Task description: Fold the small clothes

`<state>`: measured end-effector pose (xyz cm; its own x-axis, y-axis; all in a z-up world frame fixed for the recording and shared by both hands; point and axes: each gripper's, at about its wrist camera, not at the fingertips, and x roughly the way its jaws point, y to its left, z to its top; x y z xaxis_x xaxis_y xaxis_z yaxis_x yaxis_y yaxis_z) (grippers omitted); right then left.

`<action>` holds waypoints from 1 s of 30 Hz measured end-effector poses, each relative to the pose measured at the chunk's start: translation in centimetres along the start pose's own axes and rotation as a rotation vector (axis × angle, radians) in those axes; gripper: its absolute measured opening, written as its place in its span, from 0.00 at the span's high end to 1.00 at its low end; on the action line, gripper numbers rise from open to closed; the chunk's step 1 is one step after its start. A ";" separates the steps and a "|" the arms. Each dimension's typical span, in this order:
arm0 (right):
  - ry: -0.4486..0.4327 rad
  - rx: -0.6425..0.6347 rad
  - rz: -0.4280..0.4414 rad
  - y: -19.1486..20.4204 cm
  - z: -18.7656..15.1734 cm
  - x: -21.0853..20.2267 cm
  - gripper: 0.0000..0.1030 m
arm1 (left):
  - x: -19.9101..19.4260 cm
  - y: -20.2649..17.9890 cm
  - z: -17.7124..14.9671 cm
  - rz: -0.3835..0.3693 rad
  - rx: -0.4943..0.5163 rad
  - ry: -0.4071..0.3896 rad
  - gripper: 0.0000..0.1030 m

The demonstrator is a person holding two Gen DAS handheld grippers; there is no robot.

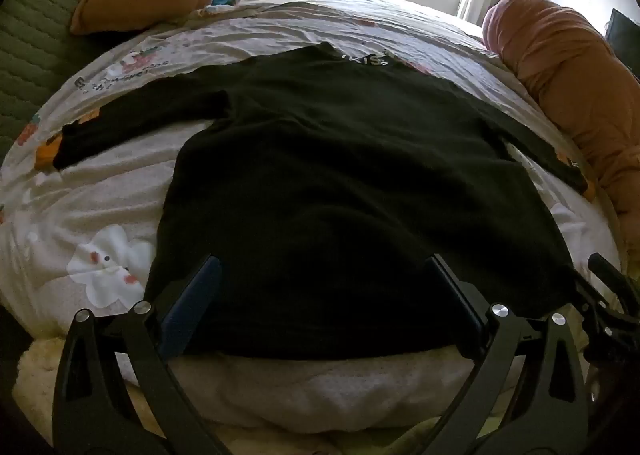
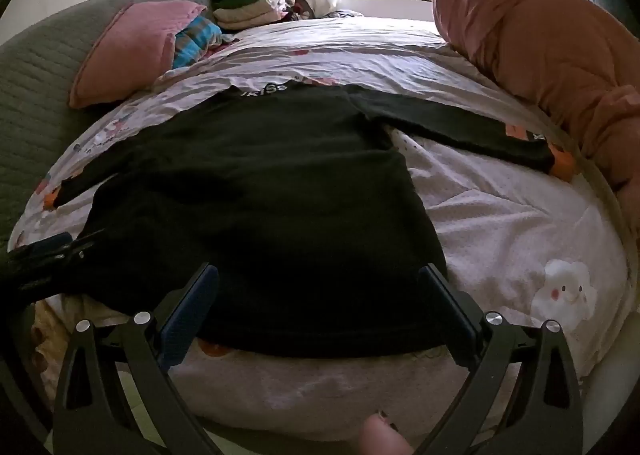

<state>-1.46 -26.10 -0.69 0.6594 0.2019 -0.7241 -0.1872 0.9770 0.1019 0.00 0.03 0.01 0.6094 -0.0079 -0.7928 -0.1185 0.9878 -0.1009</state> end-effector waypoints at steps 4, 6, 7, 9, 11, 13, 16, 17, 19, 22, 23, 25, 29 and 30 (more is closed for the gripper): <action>0.007 -0.007 -0.008 0.2 0.0 0.2 0.04 | 0.0 0.0 0.0 0.002 0.002 -0.005 0.08; 0.006 -0.005 -0.011 0.3 0.1 0.3 0.04 | 0.0 0.0 0.0 0.002 0.002 -0.006 0.08; 0.001 -0.017 -0.006 0.3 0.2 -0.3 0.04 | 0.0 0.0 0.0 0.002 0.001 -0.006 0.08; -0.007 -0.017 -0.005 0.3 0.2 -0.4 0.04 | 0.0 0.0 0.0 0.001 0.002 -0.007 0.08; -0.003 -0.016 0.000 0.4 0.5 -0.2 0.04 | -0.3 0.0 0.2 0.000 0.004 -0.008 0.08; -0.016 -0.014 0.004 0.5 -0.1 -0.4 0.04 | -0.4 0.0 0.2 0.001 0.004 -0.007 0.08; -0.019 -0.014 0.005 0.6 -0.1 -0.5 0.04 | -0.3 -0.1 0.1 0.002 0.004 -0.007 0.08; -0.020 -0.014 0.005 0.6 -0.1 -0.5 0.04 | -0.4 -0.1 0.2 0.003 0.004 -0.006 0.08; -0.019 -0.015 0.004 0.7 -0.1 -0.5 0.04 | -0.4 -0.1 0.2 0.002 0.004 -0.006 0.08; -0.020 -0.015 0.007 0.6 -0.1 -0.5 0.04 | -0.4 -0.1 0.2 0.004 0.006 -0.008 0.08; -0.020 -0.017 0.006 0.6 -0.2 -0.5 0.04 | -0.3 -0.1 0.2 0.004 0.006 -0.009 0.08; -0.022 -0.016 0.007 0.7 -0.1 -0.5 0.04 | -0.3 -0.1 0.2 0.003 0.005 -0.009 0.08; -0.024 -0.018 0.007 0.9 -0.1 -0.5 0.04 | -0.3 -0.1 0.2 0.004 0.005 -0.010 0.08; -0.023 -0.019 0.006 1.0 -0.1 -0.5 0.04 | -0.3 -0.1 0.2 0.004 0.005 -0.008 0.08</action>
<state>-2.05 -25.27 -0.27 0.6747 0.2095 -0.7078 -0.2046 0.9744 0.0934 -0.03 -0.01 0.42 0.6155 -0.0023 -0.7882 -0.1172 0.9886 -0.0943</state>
